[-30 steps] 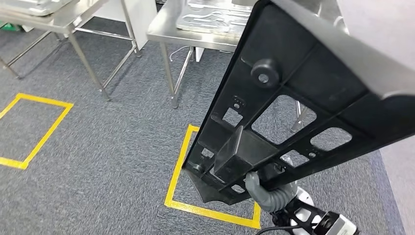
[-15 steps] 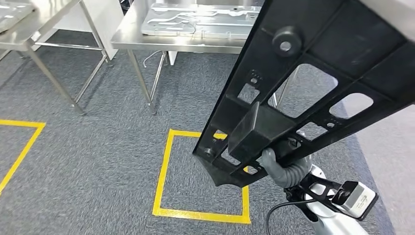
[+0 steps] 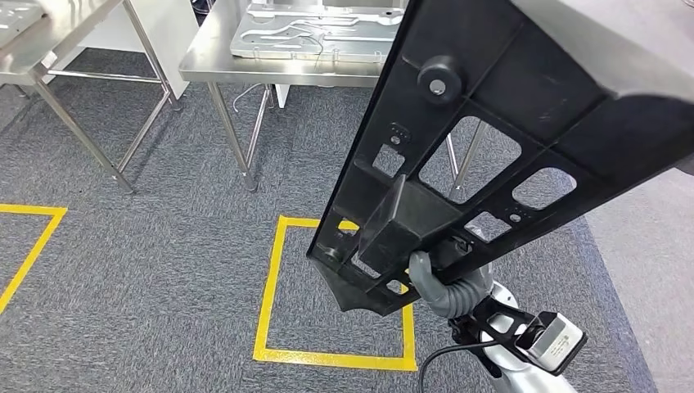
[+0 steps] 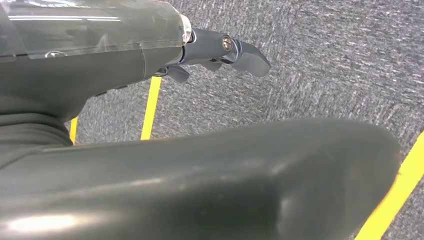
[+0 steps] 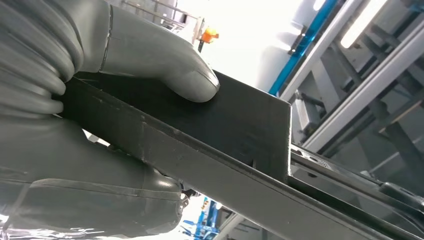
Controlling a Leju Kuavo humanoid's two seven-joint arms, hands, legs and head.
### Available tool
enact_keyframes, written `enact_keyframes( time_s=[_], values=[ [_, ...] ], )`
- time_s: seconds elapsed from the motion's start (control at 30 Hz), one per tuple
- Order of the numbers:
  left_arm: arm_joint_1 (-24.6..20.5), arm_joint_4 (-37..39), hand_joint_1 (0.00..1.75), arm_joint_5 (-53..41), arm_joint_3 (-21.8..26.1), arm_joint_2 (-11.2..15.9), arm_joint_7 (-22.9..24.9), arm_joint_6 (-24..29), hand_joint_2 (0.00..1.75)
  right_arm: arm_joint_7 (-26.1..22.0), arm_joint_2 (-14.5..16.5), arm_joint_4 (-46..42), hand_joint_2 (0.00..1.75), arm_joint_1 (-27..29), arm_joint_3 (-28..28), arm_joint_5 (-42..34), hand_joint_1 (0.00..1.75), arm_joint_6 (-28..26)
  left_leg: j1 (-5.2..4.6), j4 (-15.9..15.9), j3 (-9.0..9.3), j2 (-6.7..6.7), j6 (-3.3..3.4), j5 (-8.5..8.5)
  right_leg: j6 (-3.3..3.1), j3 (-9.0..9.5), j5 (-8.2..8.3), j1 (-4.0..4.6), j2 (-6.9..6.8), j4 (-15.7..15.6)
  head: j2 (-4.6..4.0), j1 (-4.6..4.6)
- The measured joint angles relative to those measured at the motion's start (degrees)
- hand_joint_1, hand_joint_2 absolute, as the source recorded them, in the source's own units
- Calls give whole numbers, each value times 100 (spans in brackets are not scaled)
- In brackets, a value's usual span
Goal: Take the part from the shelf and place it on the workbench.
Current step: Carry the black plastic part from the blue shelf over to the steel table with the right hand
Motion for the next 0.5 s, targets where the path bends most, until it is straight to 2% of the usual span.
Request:
enact_keyframes(
  time_s=[0.03, 0.13, 0.17, 0.23, 0.3, 0.33, 0.37, 0.4, 0.47, 0.5],
  values=[
    [-3, 0, 0, -2, 0, 1, 6, -4, 0, -1, 40, -3, 175, 15, 13, 14, 175, 0, -7, 9, 1, 4, -34, -13, -40, 61, 17, 16, -4, -136, 0, 0],
    [-9, 0, 0, -2, 0, 2, 21, -4, 0, -1, 137, -14, 175, 73, 40, 38, 175, 4, 5, 20, 15, 20, -146, -50, -177, 67, 4, 39, 43, -171, 0, 0],
    [-11, 0, 0, -2, 0, 3, 25, -4, 0, -1, 162, -19, 175, 80, 46, 43, 175, 5, 14, 101, -12, 20, -177, -111, -223, 79, 7, 33, 50, -184, 0, 0],
    [-12, 1, 0, -9, 0, 3, 26, -7, 0, -1, 219, -28, 175, 90, 58, 59, 175, 7, 24, 608, -239, 12, -213, -400, -295, 101, 5, 31, 55, -202, 0, 0],
    [-6, 2, 0, -24, 0, 3, 26, -15, 0, -1, 258, -31, 175, 131, 64, 93, 175, 8, 24, 1399, -636, 10, -227, -730, -333, 110, -10, 58, 65, -200, 0, 0],
    [0, 2, 0, -32, 0, 4, 27, -19, 0, 0, 270, -31, 175, 165, 66, 118, 175, 10, 24, 1649, -776, 10, -226, -779, -343, 119, -18, 73, 73, -199, 0, 0],
    [4, 2, 0, -37, 0, 5, 28, -21, 0, 0, 279, -34, 175, 207, 67, 147, 175, 11, 23, 1675, -810, 9, -215, -707, -346, 134, -27, 86, 83, -197, 0, 0],
    [5, 2, 0, -40, -1, 7, 31, -21, 0, 1, 292, -45, 175, 253, 68, 180, 175, 12, 21, 1464, -727, 6, -193, -532, -345, 155, -38, 96, 94, -196, 0, 0],
    [5, 1, 0, -44, -1, 11, 38, -17, 0, -1, 329, -90, 175, 352, 69, 256, 175, 11, 6, 686, -371, -21, -117, -126, -328, 201, -69, 112, 114, -192, 0, 0],
    [1, 1, 0, -44, -2, 14, 42, -12, 0, -1, 349, -119, 175, 400, 70, 293, 175, 7, -8, 361, -221, -37, -82, -12, -310, 208, -83, 120, 125, -186, 0, 0]
  ],
)
